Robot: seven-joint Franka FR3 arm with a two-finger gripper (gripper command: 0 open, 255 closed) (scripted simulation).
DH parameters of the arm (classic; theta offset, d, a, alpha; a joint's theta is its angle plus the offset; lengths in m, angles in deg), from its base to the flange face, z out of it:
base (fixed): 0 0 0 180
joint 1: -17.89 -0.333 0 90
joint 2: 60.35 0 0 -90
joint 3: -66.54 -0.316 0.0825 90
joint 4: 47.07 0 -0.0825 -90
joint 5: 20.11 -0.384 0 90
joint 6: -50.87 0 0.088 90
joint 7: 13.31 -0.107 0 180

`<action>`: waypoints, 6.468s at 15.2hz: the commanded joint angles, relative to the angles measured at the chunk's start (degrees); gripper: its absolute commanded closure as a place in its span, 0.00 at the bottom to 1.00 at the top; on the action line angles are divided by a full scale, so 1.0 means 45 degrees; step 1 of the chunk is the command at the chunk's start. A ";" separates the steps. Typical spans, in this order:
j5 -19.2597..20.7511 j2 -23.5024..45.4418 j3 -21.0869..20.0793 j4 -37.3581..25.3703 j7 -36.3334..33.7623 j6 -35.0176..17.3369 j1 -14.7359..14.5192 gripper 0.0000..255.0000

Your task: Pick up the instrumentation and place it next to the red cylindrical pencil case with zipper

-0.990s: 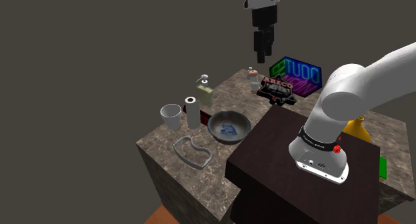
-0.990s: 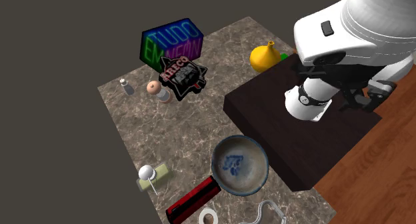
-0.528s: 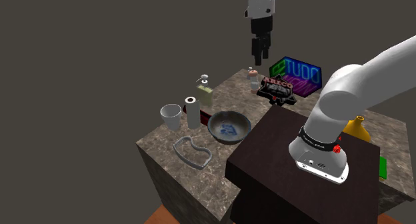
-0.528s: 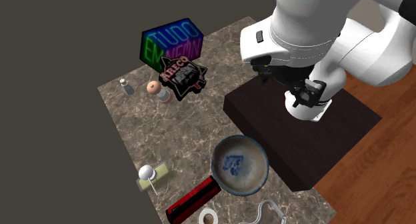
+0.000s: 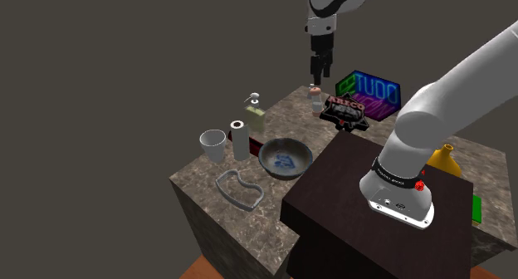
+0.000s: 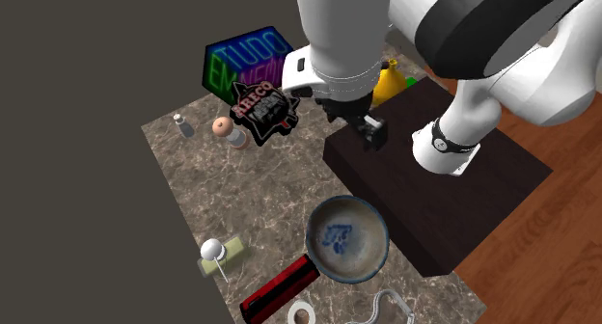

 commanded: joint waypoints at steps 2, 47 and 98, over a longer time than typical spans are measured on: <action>0.0201 0.1228 0.0514 -0.0404 0.0517 -0.0953 0.0263 0.00; -0.3306 1.6195 0.1883 -1.2515 0.5936 -0.4508 0.4898 0.00; -0.2501 1.3061 0.2524 -1.4229 0.5797 0.0266 0.4603 1.00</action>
